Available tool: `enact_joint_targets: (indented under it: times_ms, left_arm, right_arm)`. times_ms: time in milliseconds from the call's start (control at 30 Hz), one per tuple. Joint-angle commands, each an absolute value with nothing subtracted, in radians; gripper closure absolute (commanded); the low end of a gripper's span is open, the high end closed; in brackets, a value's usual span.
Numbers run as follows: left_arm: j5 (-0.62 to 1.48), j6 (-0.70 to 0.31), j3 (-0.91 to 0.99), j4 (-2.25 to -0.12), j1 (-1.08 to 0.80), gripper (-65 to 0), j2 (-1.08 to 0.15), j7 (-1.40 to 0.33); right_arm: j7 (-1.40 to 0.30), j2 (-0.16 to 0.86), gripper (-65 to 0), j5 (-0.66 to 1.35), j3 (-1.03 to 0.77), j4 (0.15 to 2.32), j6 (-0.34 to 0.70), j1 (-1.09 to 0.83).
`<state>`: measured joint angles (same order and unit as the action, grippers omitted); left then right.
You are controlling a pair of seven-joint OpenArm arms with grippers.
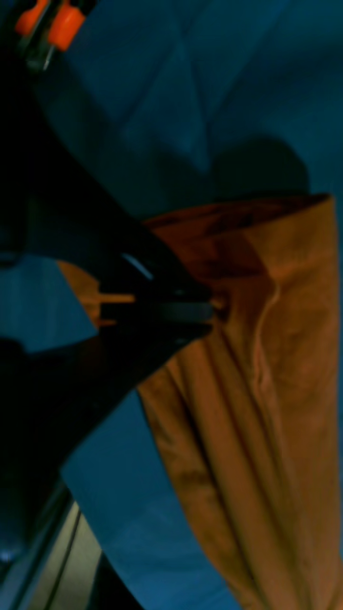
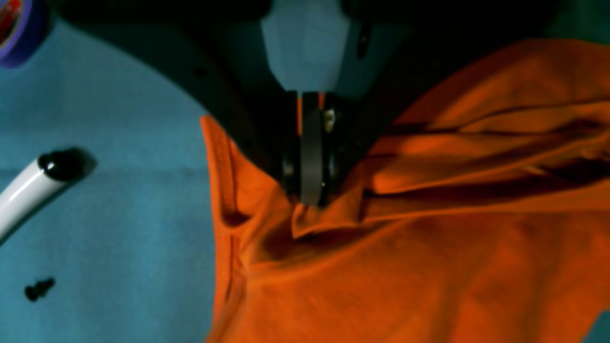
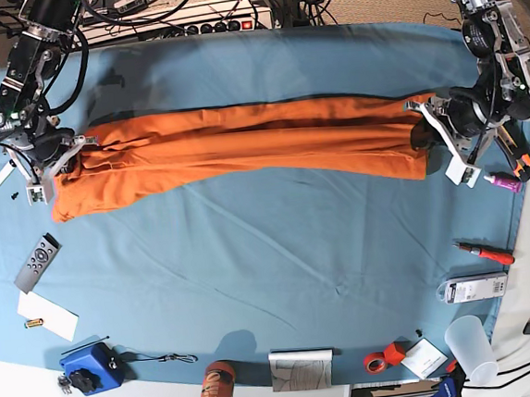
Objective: Layout the t-shirt on the table in an organized manner, then fold the t-shirt properly
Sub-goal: 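Lower the folded edge onto the shirt and press it flat, then grasp the shirt end with the left gripper and fold it toward the right gripper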
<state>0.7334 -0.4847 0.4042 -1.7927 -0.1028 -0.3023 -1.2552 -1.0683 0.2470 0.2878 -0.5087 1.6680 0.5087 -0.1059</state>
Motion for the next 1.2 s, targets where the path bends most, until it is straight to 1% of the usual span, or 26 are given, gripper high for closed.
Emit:
enact_joint_targets:
  times_ms: [0, 100, 133, 167, 200, 300, 333, 433, 533, 600, 667, 767, 900, 967, 1033, 1067, 1100, 1167]
  left_arm:
    - [0.74, -0.499, 0.409, -1.808, -0.091, -3.9, -0.316, -1.24]
    - [0.739, -0.49, 0.409, -1.808, -0.091, -28.6, -0.316, -1.217]
    - [0.739, -0.481, 0.409, -1.808, -0.091, -34.7, -0.315, -1.207]
    - [0.736, -0.462, 0.409, -1.808, -0.091, -38.9, -0.316, -1.198]
    - [0.731, -0.447, 0.409, -1.808, -0.091, -41.0, -0.315, -1.189]
    - [0.725, -0.439, 0.409, -1.808, -0.091, -41.4, -0.315, -1.179]
    - [0.725, -0.438, 0.409, -1.808, -0.091, -41.4, -0.315, -1.176]
    - [0.737, -0.427, 0.409, -1.808, -0.091, -41.4, -0.313, -1.169]
    - [0.715, -0.347, 0.409, -1.808, -0.091, -41.4, -0.298, -1.167]
    - [0.681, -0.327, 0.409, -1.805, -0.091, -41.4, -0.281, -1.168]
    - [0.684, -0.319, 0.408, -1.782, -0.091, -41.4, -0.268, -1.17]
    - [0.683, -0.28, 0.408, -1.699, -0.087, -41.2, -0.266, -1.169]
    - [0.719, -0.283, 0.408, -1.54, -0.064, -41.2, -0.266, -1.198]
    - [0.789, -0.298, 0.408, -1.467, -0.049, -41.2, -0.266, -1.242]
    - [0.878, -0.338, 0.408, -1.423, -0.044, -41.1, -0.266, -1.282]
    - [0.909, -0.351, 0.408, -1.417, -0.046, -40.0, -0.266, -1.295]
    - [0.932, -0.361, 0.408, -1.417, -0.051, -37.6, -0.266, -1.304]
    - [0.963, -0.366, 0.408, -1.418, -0.056, -31.3, -0.266, -1.313]
  right_arm:
    - [-1.052, 0.266, 0.0, 0.296, -0.514, 1.684, 0.505, -0.094]
    - [-1.073, 0.266, 0.0, 0.299, -0.514, 1.684, 0.516, -0.089]
    - [-1.084, 0.266, 0.0, 0.299, -0.514, 1.684, 0.532, -0.088]
    - [-1.093, 0.266, 0.0, 0.299, -0.514, 1.684, 0.551, -0.086]
    - [-1.099, 0.266, 0.0, 0.299, -0.514, 1.684, 0.565, -0.086]
    - [-1.1, 0.266, -12.7, 0.299, -0.514, 1.684, 0.594, -0.086]
    - [-1.1, 0.266, -14.9, 0.299, -0.514, 1.684, 0.594, -0.086]
    - [-1.099, 0.265, -15.1, 0.299, -0.514, 1.684, 0.58, -0.086]
    - [-1.099, 0.265, -15.1, 0.299, -0.514, 1.684, 0.555, -0.086]
    - [-1.099, 0.265, -15.1, 0.299, -0.514, 1.684, 0.552, -0.086]
    - [-1.099, 0.265, -15.1, 0.299, -0.514, 1.684, 0.552, -0.086]
    - [-1.099, 0.266, -15.1, 0.299, -0.514, 1.684, 0.552, -0.086]
    - [-1.098, 0.266, -15.1, 0.299, -0.514, 1.684, 0.553, -0.086]
    - [-1.095, 0.266, -15.1, 0.299, -0.514, 1.684, 0.553, -0.086]
    - [-1.095, 0.266, -15.1, 0.299, -0.514, 1.684, 0.553, -0.086]
    - [-1.095, 0.266, -15.1, 0.299, -0.514, 1.684, 0.553, -0.086]
    - [-1.095, 0.266, -15.1, 0.299, -0.514, 1.684, 0.553, -0.086]
    - [-1.095, 0.266, -15.1, 0.299, -0.514, 1.684, 0.553, -0.086]
